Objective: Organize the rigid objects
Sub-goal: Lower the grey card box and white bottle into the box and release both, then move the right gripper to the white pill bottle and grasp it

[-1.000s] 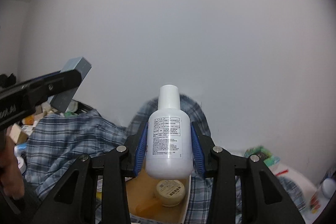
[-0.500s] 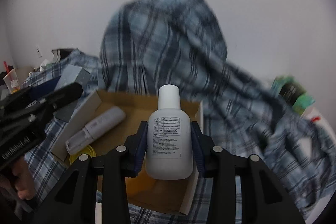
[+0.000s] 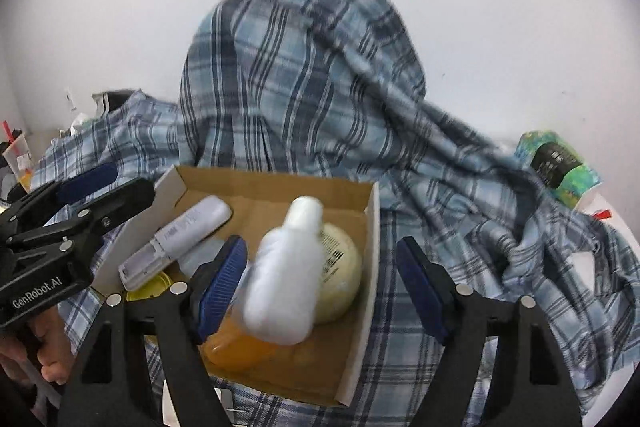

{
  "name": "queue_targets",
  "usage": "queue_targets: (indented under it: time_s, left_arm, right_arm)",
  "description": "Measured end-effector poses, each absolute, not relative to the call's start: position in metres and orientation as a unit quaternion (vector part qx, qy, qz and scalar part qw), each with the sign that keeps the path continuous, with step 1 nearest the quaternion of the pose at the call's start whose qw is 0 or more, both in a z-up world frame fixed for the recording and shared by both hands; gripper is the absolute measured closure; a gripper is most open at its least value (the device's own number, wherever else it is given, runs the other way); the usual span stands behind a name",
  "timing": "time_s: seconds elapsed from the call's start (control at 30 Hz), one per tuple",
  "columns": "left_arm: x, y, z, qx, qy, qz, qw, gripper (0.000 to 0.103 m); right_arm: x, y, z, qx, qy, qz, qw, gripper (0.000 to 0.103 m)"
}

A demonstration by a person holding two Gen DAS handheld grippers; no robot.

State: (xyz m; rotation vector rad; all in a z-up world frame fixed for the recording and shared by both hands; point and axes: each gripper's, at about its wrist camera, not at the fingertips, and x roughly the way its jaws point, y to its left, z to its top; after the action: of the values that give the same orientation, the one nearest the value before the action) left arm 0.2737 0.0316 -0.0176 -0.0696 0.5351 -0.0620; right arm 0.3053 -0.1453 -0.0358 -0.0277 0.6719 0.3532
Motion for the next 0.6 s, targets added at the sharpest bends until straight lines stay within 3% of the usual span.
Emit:
queue_targets:
  time_s: [0.4, 0.47, 0.5, 0.6]
  left_arm:
    - [0.175, 0.022, 0.051, -0.01, 0.174, -0.03, 0.984, 0.031]
    - [0.155, 0.021, 0.054, -0.009, 0.167, -0.032, 0.985, 0.03]
    - [0.146, 0.02, 0.054, -0.011, 0.164, -0.033, 0.986, 0.027]
    - [0.123, 0.018, 0.05, -0.017, 0.153, -0.032, 0.988, 0.017]
  right_arm:
    - [0.241, -0.168, 0.033, 0.003, 0.25, 0.198, 0.948, 0.027]
    - [0.223, -0.174, 0.041, 0.003, 0.235, 0.201, 0.951, 0.023]
    - [0.215, -0.176, 0.045, 0.004, 0.23, 0.201, 0.952, 0.017]
    - [0.187, -0.191, 0.049, 0.019, 0.206, 0.191, 0.959, 0.016]
